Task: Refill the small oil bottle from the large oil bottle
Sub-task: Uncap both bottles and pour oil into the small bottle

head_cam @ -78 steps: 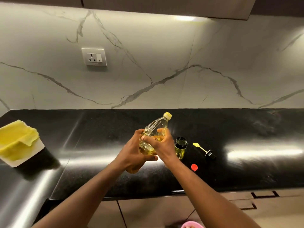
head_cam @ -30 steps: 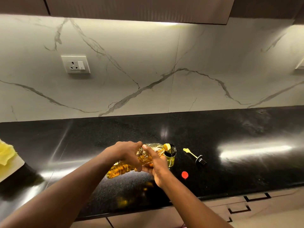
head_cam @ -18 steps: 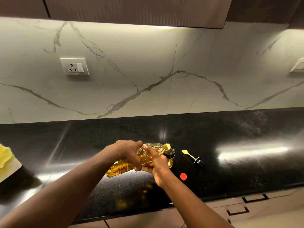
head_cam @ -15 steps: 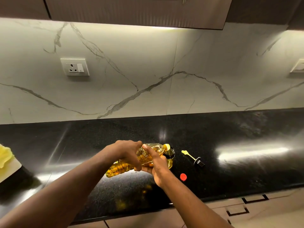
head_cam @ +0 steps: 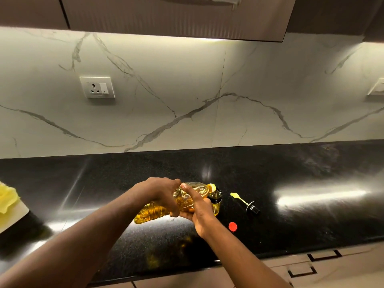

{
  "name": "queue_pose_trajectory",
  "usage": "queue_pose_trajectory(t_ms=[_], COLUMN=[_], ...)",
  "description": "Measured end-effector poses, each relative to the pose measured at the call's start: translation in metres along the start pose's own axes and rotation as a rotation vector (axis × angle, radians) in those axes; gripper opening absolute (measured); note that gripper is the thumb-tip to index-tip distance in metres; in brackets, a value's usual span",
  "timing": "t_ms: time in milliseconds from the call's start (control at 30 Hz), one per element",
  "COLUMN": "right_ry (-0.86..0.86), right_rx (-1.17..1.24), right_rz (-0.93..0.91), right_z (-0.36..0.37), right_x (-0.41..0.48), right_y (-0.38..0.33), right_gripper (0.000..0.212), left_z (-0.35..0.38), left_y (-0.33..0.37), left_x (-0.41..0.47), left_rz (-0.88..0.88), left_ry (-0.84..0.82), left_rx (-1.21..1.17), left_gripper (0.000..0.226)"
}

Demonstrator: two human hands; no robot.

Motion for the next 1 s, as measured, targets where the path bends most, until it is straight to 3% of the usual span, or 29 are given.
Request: queue_pose_trajectory(t_ms=[133,267,600,833,1000], right_ry=[-0.007,0.004,0.032,0.012,0.015], right_rx=[0.004,0.004,0.051,0.057,0.048], right_rz=[-0.005,0.0,0.004,-0.001,0.001], right_z=[0.002,0.0009,0.0052,0.0048,0.0049], right_x=[0.001,0.0012,0.0019,0.002,0.0025], right_y=[-0.0007,-0.0005,0.0026,0.0024,0.0027], right_gripper=[0.107,0.09,0.117,0.109,0.115], left_z=[-0.0023,-0.003,-0.0052,-0.004,-0.0029], left_y=[-0.0005,-0.0018,-0.0038,-0.0035,-0.0036], left_x=[0.0001,-0.0007,-0.0038,-0.0037,-0.0031], left_rz=[-0.001,-0.003,0.002,0.003,0.0], left_ry=[-0.004,-0.009,-0.005,-0.013,-0.017], left_rx=[-0.003,0.002,0.022,0.016,0.007], left_gripper=[0.105,0.106,0.108,0.106,0.106])
Point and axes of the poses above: each hand's wrist, its own x-axis towards the middle knuckle, its own z-axis out of the palm, y = z × x, the point moved 7 cm from there along x, towards the middle knuckle, and after that the axes turned 14 degrees about y, right-handed, at the moved point
